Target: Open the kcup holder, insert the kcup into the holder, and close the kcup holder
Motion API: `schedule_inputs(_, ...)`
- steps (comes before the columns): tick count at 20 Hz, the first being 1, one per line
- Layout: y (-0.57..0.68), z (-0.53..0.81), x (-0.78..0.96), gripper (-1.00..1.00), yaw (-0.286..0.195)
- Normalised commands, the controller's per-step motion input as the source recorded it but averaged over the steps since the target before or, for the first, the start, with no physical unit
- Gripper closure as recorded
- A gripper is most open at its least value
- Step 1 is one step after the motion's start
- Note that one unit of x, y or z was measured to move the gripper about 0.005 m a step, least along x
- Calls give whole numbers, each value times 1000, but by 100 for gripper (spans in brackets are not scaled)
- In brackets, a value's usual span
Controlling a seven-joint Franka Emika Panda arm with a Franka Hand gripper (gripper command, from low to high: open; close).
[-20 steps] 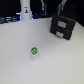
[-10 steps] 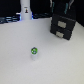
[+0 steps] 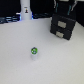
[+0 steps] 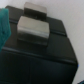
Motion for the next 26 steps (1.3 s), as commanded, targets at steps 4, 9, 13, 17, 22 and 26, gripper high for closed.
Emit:
schedule_inputs(4,468,-387,-113,-100,-132)
schedule_inputs(9,298,-390,-229,-100,-119)
schedule_inputs(13,229,-405,-284,-100,-110)
schedule_inputs(17,52,-392,-421,-100,-62)
schedule_inputs(22,-8,-428,-398,-100,-26)
schedule_inputs(26,3,-267,-306,100,-19)
